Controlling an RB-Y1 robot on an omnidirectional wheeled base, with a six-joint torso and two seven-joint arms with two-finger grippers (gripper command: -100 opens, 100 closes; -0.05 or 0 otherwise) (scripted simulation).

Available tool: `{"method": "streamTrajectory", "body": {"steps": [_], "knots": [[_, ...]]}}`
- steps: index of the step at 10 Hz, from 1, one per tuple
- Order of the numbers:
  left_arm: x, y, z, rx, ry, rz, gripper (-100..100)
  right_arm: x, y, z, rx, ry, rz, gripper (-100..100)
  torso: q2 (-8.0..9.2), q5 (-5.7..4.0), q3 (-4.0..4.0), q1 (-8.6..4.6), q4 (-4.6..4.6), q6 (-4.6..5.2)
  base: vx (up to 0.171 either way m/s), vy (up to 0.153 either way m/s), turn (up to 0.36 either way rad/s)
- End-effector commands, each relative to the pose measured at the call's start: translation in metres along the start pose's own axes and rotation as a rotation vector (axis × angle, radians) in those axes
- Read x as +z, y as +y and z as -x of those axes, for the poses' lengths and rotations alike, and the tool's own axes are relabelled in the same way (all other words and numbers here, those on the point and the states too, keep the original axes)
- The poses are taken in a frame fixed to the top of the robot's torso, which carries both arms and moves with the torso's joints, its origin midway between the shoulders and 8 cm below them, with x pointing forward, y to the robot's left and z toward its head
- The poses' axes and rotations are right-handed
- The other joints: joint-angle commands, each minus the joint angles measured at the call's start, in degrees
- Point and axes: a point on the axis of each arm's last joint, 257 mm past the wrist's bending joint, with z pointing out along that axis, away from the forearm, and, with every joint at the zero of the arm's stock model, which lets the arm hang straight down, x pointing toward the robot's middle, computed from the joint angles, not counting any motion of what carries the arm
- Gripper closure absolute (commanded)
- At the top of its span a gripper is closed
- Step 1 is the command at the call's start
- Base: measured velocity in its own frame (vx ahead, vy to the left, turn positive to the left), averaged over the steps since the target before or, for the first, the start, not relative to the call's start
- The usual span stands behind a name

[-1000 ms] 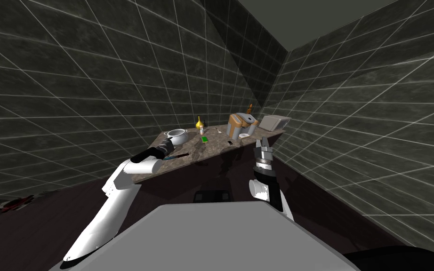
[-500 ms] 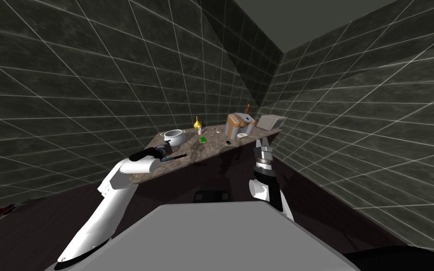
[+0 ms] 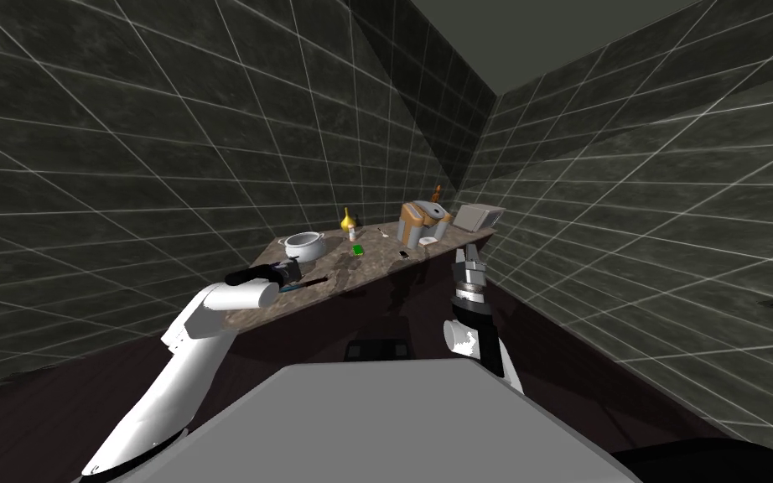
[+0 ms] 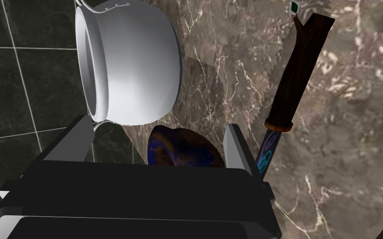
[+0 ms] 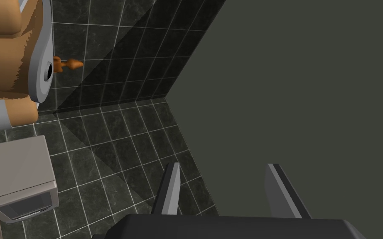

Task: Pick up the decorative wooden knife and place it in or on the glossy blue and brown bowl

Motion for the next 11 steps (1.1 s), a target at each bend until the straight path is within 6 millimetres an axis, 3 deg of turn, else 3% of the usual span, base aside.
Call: {"method": "streamTrajectory", "body": {"steps": [1,6,8,9,11], "knots": [[0.001,0.01,0.016,-0.019,-0.032,0.051,-100,0.0,0.0,0.0,0.0,0.0,0.0,0,0.0,0.0,0.0,0.0,0.0,0.0,0.027,-0.018,-0.084],[-0.004,0.043,0.05,-0.048,-0.11,0.191,-100,0.0,0.0,0.0,0.0,0.0,0.0,0,-0.01,-0.01,-0.01,-0.02,0.0,0.01,0.026,-0.02,-0.071],[-0.011,0.064,0.079,-0.072,-0.169,0.277,-100,0.0,0.0,0.0,0.0,0.0,0.0,0,-0.04,-0.01,-0.02,-0.04,-0.01,0.02,0.046,-0.03,-0.143],[-0.013,0.068,0.08,-0.072,-0.175,0.292,-100,0.0,0.0,0.0,0.0,0.0,0.0,0,-0.11,-0.01,-0.06,-0.06,-0.02,0.02,0.046,-0.021,-0.033],[-0.023,0.089,0.106,-0.092,-0.231,0.375,-100,0.0,0.0,0.0,0.0,0.0,0.0,0,-0.09,-0.01,-0.05,-0.04,-0.02,0.01,0.048,-0.029,-0.105]]}}
